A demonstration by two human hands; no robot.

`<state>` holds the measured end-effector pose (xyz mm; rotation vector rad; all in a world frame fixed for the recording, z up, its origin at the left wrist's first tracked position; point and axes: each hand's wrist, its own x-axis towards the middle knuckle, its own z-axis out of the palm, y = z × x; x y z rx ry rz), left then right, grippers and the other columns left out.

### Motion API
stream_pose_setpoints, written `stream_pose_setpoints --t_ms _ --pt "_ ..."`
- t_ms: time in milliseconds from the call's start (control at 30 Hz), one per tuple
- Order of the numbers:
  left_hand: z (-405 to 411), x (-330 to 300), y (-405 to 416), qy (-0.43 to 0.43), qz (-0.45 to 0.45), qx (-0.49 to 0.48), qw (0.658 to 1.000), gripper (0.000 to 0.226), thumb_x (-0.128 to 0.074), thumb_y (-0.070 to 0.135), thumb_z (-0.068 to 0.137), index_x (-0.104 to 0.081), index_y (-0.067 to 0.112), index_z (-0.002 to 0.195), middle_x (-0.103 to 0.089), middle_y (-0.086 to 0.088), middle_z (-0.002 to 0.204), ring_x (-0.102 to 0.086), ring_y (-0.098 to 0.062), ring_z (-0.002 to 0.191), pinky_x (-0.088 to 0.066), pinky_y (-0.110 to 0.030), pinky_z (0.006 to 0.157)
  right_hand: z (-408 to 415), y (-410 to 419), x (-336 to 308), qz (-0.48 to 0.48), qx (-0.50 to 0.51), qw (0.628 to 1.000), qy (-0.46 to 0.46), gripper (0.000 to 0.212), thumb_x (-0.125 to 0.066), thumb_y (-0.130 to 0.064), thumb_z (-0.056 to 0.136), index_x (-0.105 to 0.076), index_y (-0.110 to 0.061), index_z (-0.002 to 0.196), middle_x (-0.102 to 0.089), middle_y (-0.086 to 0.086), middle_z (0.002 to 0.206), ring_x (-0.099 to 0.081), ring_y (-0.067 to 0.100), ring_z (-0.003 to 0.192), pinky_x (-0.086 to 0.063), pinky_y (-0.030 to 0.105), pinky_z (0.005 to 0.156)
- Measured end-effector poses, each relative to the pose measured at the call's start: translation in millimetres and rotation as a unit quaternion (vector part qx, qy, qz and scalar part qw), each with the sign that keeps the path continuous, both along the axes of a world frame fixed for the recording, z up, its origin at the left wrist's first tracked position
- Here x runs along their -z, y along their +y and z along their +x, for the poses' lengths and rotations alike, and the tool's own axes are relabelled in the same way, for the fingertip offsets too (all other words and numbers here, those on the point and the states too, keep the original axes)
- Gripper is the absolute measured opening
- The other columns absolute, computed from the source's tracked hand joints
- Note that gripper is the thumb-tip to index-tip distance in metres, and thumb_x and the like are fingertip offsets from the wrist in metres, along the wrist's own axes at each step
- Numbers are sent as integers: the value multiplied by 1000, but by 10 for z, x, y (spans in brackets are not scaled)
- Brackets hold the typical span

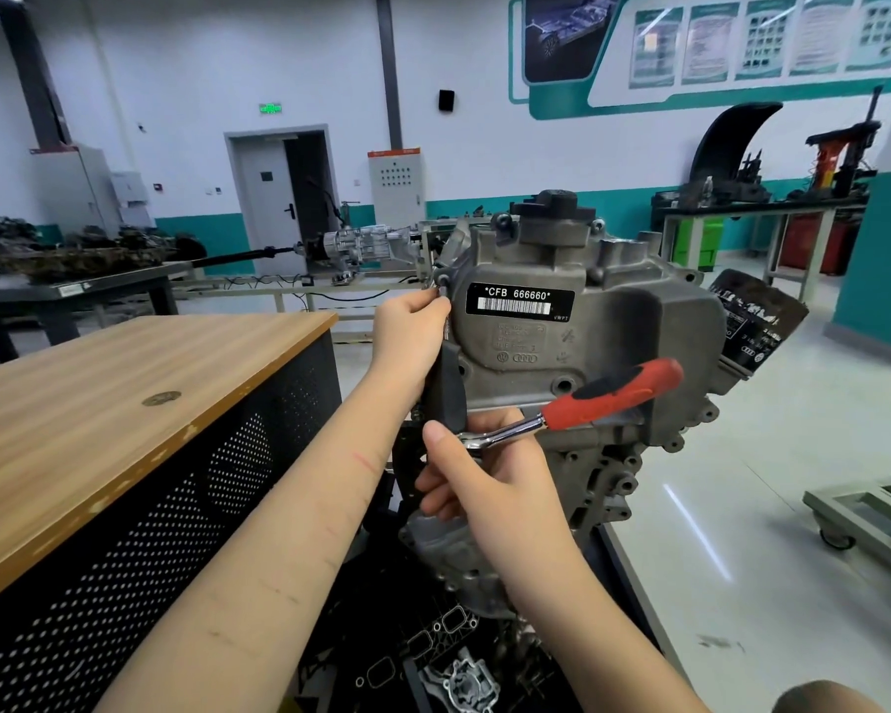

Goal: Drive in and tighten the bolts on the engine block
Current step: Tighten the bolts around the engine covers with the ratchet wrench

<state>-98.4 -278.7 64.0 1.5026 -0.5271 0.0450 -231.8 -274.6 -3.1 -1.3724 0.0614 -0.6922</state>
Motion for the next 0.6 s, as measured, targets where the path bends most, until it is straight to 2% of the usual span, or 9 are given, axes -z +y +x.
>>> stream_pose_setpoints --t_ms 67,133,167,233,267,333,400,467,600 --pt "-3 -12 13 0 6 1 1000 23 -52 7 91 -66 5 109 -55 13 72 -51 -2 71 -41 -11 62 4 18 -16 9 -5 1000 -3 17 -60 -17 87 -44 -12 86 -60 -2 50 -54 8 43 -44 17 45" --pt "-2 -22 22 -2 11 5 1000 19 -51 7 90 -69 13 84 -56 5 74 -50 -13 81 -40 -22 70 8 39 -30 14 -7 1000 -7 17 -60 -17 88 -44 -12 85 -61 -1 51 -55 8 44 -44 18 45" --pt "-4 -28 22 -5 17 2 1000 20 -51 7 90 -69 14 83 -56 4 77 -49 -14 84 -40 -22 68 11 51 -36 18 -7 1000 -9 17 -60 -17 88 -43 -12 85 -61 -1 51 -54 9 44 -44 17 45" --pt "-7 -39 23 -15 26 -6 1000 19 -51 8 90 -70 12 94 -56 9 74 -50 -13 84 -37 -15 62 15 67 -51 29 -7 999 -12 18 -59 -17 88 -42 -13 83 -60 -1 50 -54 9 43 -43 17 44" --pt "-6 -44 26 -21 27 -5 999 19 -51 8 90 -69 13 93 -55 10 71 -50 -12 83 -36 -14 60 16 72 -58 33 -7 999 -13 18 -59 -17 88 -42 -13 82 -60 -1 50 -54 9 43 -43 17 44" --pt "5 -50 30 -30 35 -1 999 19 -51 8 90 -66 16 83 -54 5 67 -48 -13 79 -35 -17 58 15 79 -73 43 -13 999 -12 18 -59 -17 88 -42 -14 81 -60 0 50 -54 10 43 -42 18 44" --pt "30 -51 32 -41 51 -1 998 24 -50 8 90 -56 19 69 -52 -4 74 -44 -14 77 -32 -23 58 9 79 -87 61 -24 998 -11 17 -59 -17 88 -43 -12 84 -61 0 51 -54 10 43 -43 18 44" --pt "40 -66 28 -41 60 1 997 31 -49 7 89 -46 22 62 -48 -5 76 -42 -14 73 -30 -24 59 5 73 -104 75 -33 997 -14 18 -59 -18 88 -42 -10 88 -61 1 52 -55 11 43 -43 17 44" --pt "16 -114 23 -11 48 12 999 38 -48 4 89 -38 23 58 -36 6 61 -31 -4 55 -25 -12 45 -8 56 -153 109 -58 992 -12 19 -58 -22 88 -45 -10 84 -62 3 54 -56 11 44 -44 17 44"
